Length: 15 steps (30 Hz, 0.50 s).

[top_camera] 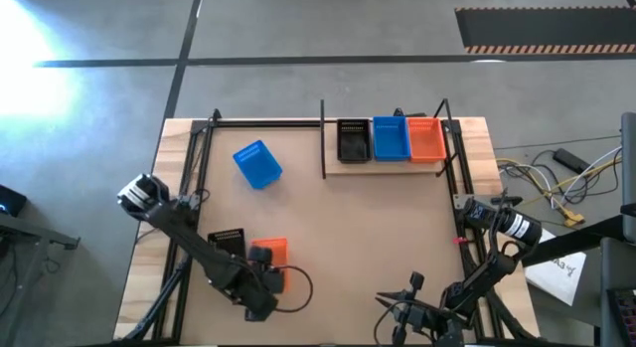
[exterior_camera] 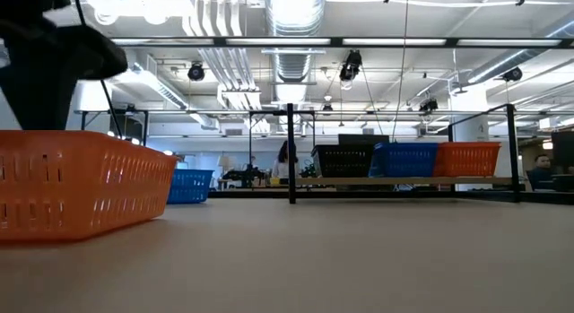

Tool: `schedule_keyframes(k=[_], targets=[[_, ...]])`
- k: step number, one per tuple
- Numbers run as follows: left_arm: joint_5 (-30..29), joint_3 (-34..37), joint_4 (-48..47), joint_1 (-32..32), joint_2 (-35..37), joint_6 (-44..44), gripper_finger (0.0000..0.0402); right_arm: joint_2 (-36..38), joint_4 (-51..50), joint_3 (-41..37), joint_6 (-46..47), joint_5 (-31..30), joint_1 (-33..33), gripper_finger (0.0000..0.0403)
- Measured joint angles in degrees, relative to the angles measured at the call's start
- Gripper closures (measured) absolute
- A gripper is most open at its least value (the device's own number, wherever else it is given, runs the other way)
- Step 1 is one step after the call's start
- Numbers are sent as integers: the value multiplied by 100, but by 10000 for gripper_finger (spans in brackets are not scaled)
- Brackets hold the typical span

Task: Stack baskets on shelf by color
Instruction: Stack the orange bin on top of the other orange bins on the shelf

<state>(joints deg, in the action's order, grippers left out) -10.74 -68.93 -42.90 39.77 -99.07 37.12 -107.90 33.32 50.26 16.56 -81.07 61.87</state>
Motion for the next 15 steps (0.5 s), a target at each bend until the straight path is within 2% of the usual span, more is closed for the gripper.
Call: schedule_keyframes(k=[3,6,11,13,15], targets=[[2,-26,84,-45,-194,-41,203,0,3,0,4,-1,0,360],[-36,-104,229,-153,-346,-431,236,0,0,61,-3,-1,0,360],[2,-410,685,-330,-651,-2095,326,17,-4,365,-450,-76,86,360],[63,-593,816,-381,-782,-2892,368,40,5,548,-766,-357,210,360],[173,-842,859,-409,-910,-3774,392,55,14,717,-1080,-760,349,360]])
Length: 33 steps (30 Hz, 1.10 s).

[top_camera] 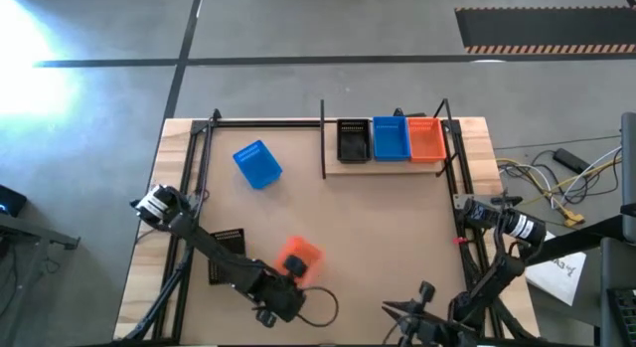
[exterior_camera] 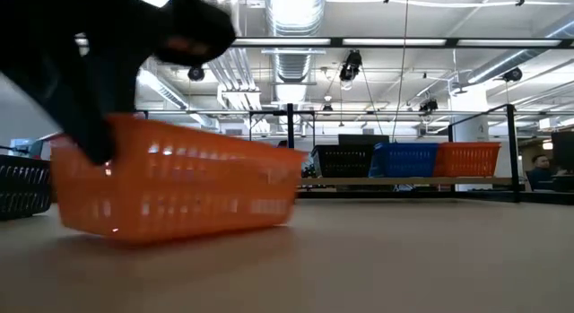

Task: Stack baskets on shelf by color
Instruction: Stack the orange bin on top of the other orange bins on the shelf

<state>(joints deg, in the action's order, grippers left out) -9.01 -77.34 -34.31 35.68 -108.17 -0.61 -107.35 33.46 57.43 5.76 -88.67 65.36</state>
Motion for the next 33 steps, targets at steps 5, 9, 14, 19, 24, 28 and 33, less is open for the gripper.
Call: schedule_keyframes(k=[5,9,14,19,24,28,33], targets=[[262,-548,18,-7,-273,-2392,397,36,-19,167,-350,-133,216,360],[596,-755,-17,-9,-387,-3762,400,90,-12,108,-189,276,223,354],[596,-767,28,-34,-395,-4436,400,263,-245,4,-418,1415,-20,310],[592,-782,69,-37,-377,-4482,400,671,-2347,133,-99,2652,-575,245],[590,-767,94,-46,-371,-4484,400,781,-5485,805,-185,3887,-1279,212],[585,-767,114,-46,-368,-4486,400,754,-6200,1320,-1433,4388,-1629,214],[573,-764,187,-67,-368,-4486,400,630,-6198,1638,-3293,5264,-1943,229]])
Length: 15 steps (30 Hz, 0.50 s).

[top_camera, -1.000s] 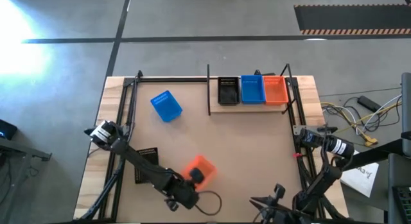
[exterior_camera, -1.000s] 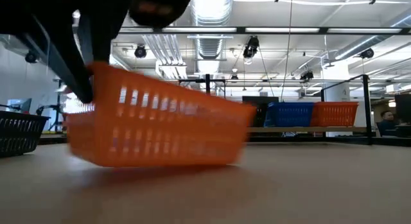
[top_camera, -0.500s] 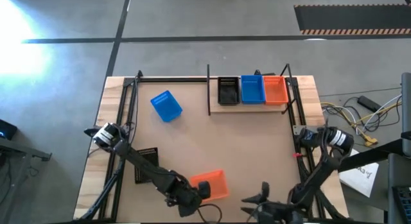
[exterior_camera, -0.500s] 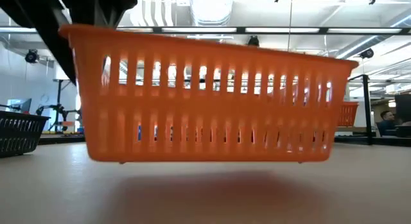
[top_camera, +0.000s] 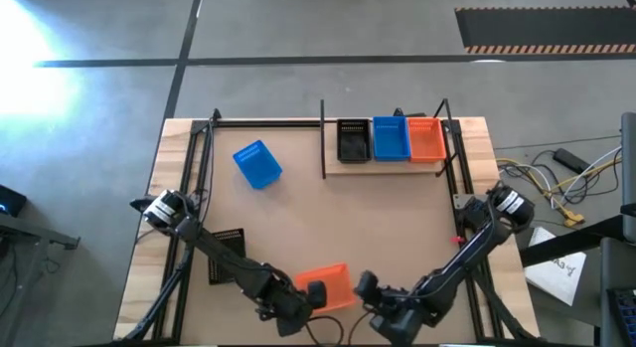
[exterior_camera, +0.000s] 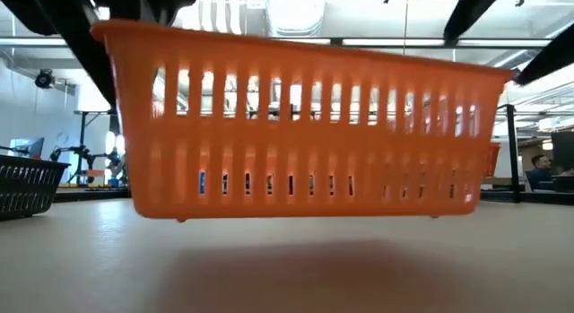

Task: Stack baskets on shelf by color
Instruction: Stack the orange bin on top of the other orange bins on the shelf

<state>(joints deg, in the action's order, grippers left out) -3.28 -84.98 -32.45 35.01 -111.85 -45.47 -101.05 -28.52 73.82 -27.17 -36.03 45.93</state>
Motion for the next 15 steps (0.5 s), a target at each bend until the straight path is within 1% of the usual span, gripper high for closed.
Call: schedule_keyframes(k=[8,12,15], targets=[[-9,-4,204,-65,2,-195,400,-394,-175,173,-1470,20,-360,251],[-2,-25,209,-95,2,-184,400,-495,-171,171,-1447,7,-414,275],[-30,-20,203,-102,7,-183,400,-508,-175,171,-1169,15,-409,307]])
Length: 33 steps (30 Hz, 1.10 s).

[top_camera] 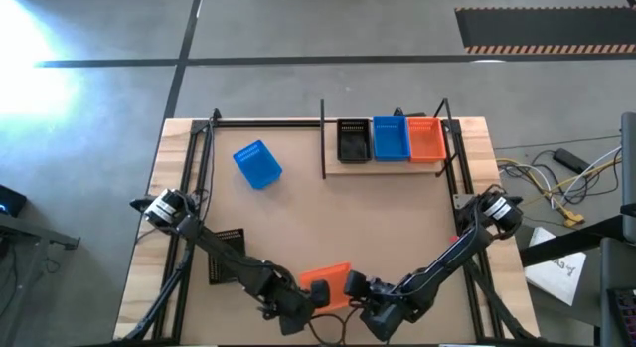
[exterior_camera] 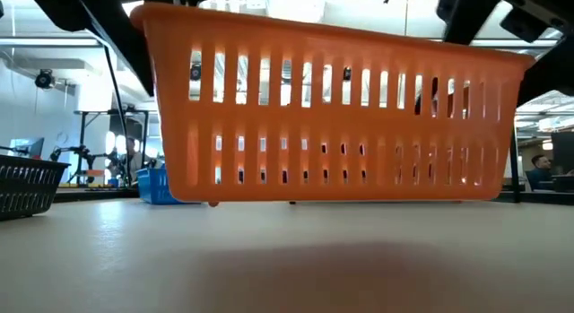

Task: Stack baskets on shelf by color
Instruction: Stack the orange bin on top of the other orange bins on the shelf

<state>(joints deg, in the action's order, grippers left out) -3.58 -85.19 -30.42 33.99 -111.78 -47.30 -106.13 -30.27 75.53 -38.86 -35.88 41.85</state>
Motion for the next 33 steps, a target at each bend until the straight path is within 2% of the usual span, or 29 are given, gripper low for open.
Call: schedule_keyframes(k=[4,7,15,22,30,33], targets=[[-281,9,187,-3,6,249,400,-7,-66,-13,481,337,0,361],[-188,-58,228,-51,13,587,392,-11,-67,-19,819,706,16,386],[-279,-209,30,-448,471,625,368,6,-646,-15,2126,926,64,389],[-338,240,38,-1251,1103,791,367,95,-1144,-13,3385,869,9,391],[-357,707,69,-2138,1752,1670,371,401,-2813,85,4224,1265,-453,394],[-646,1109,550,-2343,2097,1768,378,608,-3778,333,4417,1115,-660,394]])
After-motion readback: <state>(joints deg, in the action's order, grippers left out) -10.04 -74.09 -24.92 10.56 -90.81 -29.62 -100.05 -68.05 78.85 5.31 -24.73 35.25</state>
